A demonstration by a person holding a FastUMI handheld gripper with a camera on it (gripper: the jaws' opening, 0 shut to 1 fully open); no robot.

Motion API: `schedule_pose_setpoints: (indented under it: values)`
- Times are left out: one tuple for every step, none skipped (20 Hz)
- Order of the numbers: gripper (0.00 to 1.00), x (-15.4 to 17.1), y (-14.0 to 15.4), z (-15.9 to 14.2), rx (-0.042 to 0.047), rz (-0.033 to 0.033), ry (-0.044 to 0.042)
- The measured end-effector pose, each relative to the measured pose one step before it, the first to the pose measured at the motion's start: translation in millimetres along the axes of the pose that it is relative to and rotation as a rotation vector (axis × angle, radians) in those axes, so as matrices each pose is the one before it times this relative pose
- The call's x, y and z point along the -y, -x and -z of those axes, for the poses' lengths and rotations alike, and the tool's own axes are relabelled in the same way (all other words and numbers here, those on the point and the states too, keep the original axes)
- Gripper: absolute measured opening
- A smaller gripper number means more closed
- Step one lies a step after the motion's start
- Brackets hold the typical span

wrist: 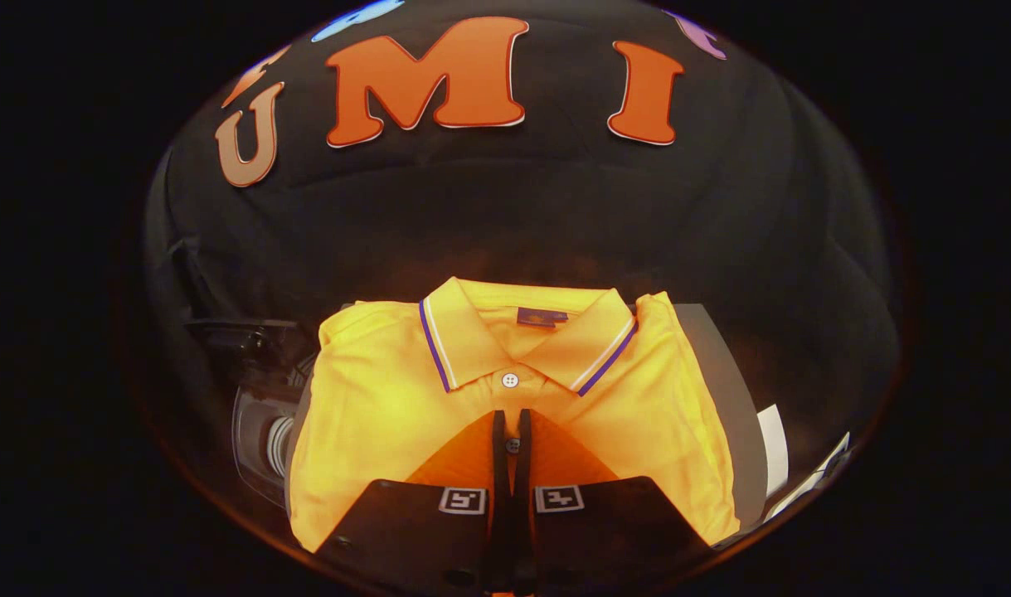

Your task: Put the clothes into the washing machine and then close the washing machine lid.

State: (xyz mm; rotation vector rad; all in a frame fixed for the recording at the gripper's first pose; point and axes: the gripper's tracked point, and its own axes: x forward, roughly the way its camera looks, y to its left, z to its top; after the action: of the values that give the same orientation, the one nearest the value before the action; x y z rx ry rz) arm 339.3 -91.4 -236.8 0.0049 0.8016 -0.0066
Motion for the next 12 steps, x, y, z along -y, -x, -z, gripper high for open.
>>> schedule_pose_setpoints:
  values:
    - [0.08, 0.09, 3.19, -3.13, 0.01281, -0.01003, -0.01623]
    - [0.08, -0.96, 3.45, -4.13, 0.01694, -0.01085, -0.02172]
    - [0.08, -1.39, 3.22, -6.34, 0.02672, -0.01184, -0.01839]
    - [0.08, -0.44, 4.82, -1.74, 0.00912, -0.01167, -0.01306]
    - [0.08, -1.42, 5.93, -5.09, 0.02378, -0.01102, -0.02031]
    - [0.08, -3.20, 4.64, -3.12, 0.01527, -0.01519, -0.01413]
    - [0.08, -4.90, 5.48, -3.09, 0.01302, -0.01697, -0.01383]
    - [0.08, -3.41, 5.73, -4.61, 0.01926, -0.01651, -0.00748]
    - [0.08, -5.59, 4.74, -7.12, 0.02417, -0.01756, -0.00639]
    - [0.08, -8.25, 4.61, -2.10, 0.01426, -0.01786, -0.00480]
    - [0.08, -11.28, 4.18, -5.00, 0.02146, -0.02083, -0.01069]
    - [0.08, -10.00, 8.82, -3.06, 0.01401, -0.02133, -0.00735]
